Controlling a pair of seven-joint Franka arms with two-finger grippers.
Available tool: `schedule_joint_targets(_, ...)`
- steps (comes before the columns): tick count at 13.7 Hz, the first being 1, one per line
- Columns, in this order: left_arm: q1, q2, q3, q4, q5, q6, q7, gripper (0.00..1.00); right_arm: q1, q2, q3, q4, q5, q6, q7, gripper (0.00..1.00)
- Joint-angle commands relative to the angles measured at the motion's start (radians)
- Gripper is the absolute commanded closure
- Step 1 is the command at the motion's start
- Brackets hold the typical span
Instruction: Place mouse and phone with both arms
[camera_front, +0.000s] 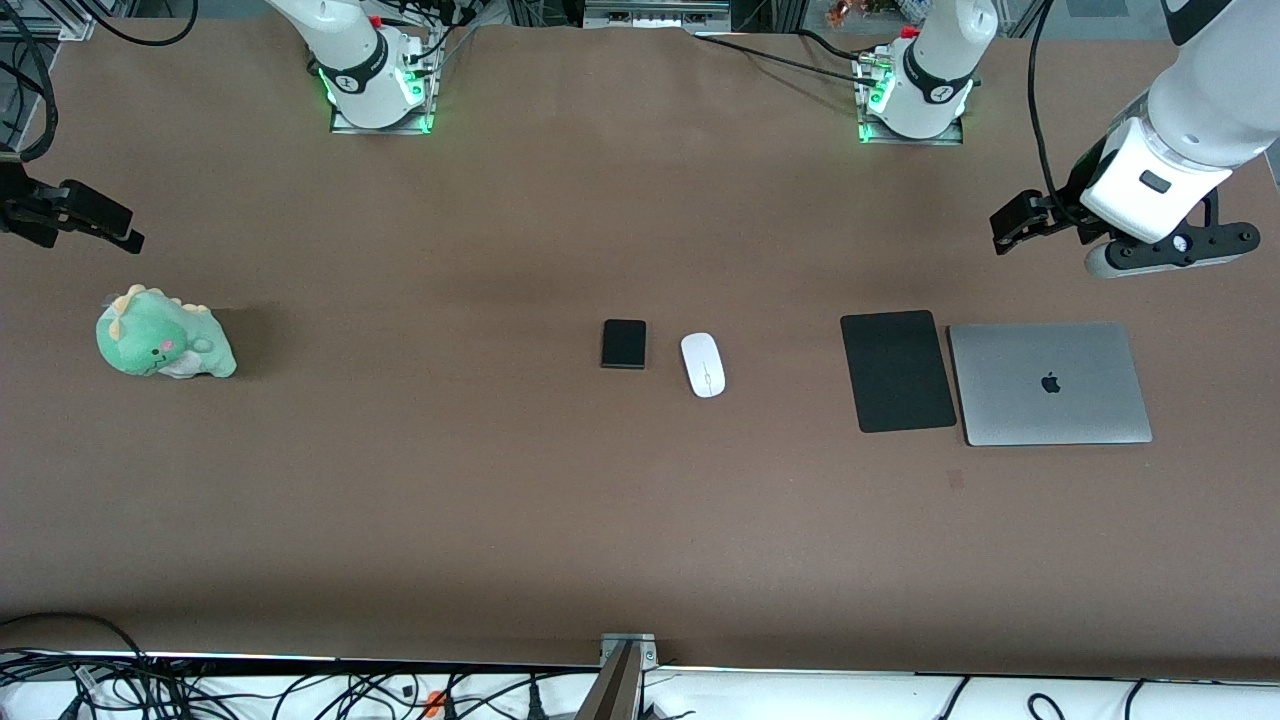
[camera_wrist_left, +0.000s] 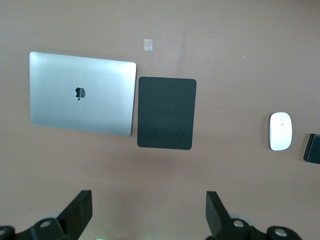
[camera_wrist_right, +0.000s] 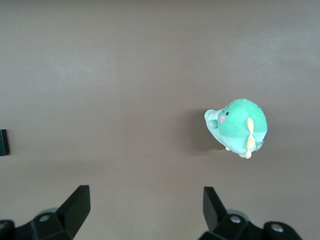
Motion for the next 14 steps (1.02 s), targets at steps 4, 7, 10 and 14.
schedule_joint_targets(4,0.006,-0.039,-0.012,-0.005,0.008,-0.022,0.011,0.00,-0.003,-0.005,0.006,0.005,0.001,-0.003,-0.008,0.00)
schedule_joint_targets(7,0.004,-0.036,-0.012,-0.005,0.008,-0.019,0.014,0.00,-0.003,-0.005,0.006,0.005,0.001,-0.003,-0.009,0.00)
schedule_joint_targets(10,0.006,-0.030,-0.012,-0.005,0.011,-0.011,0.015,0.00,-0.003,-0.005,0.006,0.005,0.001,-0.005,-0.008,0.00)
schedule_joint_targets(14,0.004,-0.022,-0.012,0.001,0.012,0.018,0.015,0.00,-0.003,-0.003,0.006,0.004,0.001,-0.005,-0.009,0.00)
